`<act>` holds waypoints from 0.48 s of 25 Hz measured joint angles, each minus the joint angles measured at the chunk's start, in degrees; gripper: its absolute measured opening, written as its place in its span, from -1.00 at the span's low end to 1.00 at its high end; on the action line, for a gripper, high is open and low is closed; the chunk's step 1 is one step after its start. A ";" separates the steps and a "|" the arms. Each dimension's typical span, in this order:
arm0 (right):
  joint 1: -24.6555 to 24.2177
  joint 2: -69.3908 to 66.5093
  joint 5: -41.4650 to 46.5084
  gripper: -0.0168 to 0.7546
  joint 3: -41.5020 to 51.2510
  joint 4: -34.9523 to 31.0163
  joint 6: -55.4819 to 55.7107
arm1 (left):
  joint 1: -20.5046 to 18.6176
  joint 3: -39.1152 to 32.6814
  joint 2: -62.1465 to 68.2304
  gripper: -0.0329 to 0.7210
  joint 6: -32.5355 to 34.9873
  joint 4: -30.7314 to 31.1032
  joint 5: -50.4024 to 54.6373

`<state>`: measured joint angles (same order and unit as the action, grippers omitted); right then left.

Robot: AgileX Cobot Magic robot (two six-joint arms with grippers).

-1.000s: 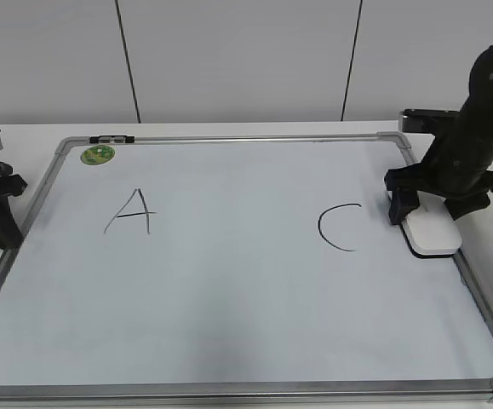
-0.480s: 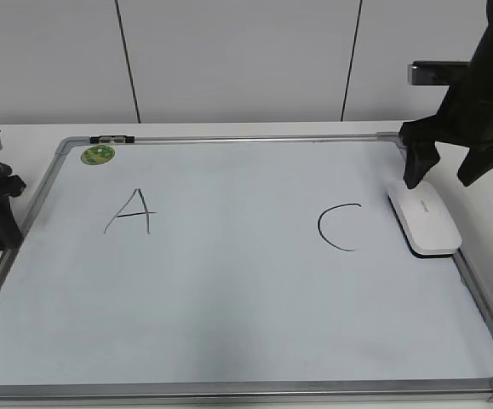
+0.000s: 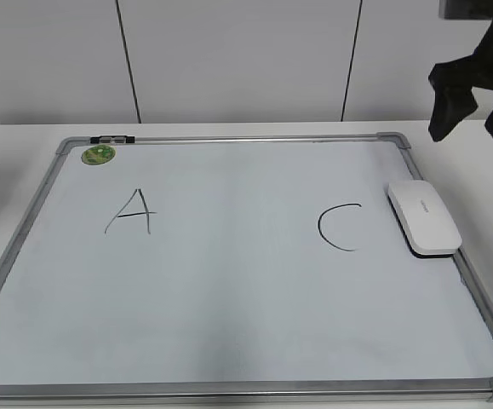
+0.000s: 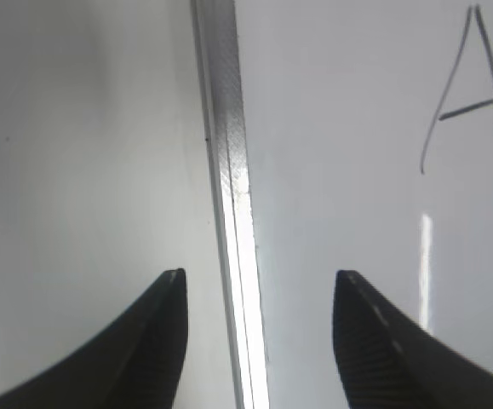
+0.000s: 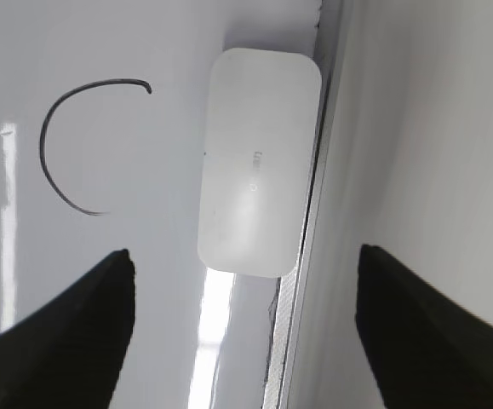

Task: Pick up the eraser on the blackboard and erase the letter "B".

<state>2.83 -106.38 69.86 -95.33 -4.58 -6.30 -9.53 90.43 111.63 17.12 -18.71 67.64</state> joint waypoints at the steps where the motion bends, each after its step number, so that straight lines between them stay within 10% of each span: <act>1: 0.00 0.95 0.09 0.59 0.00 0.00 0.00 | 0.00 0.00 -1.38 0.16 -0.45 0.47 0.91; 12: 0.11 19.10 1.01 0.59 8.99 -0.33 -0.11 | 0.00 -4.84 -23.54 0.16 -4.09 2.24 2.63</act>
<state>2.94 -87.28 70.88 -86.33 -4.91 -6.41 -9.53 85.59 88.09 13.03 -16.47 70.27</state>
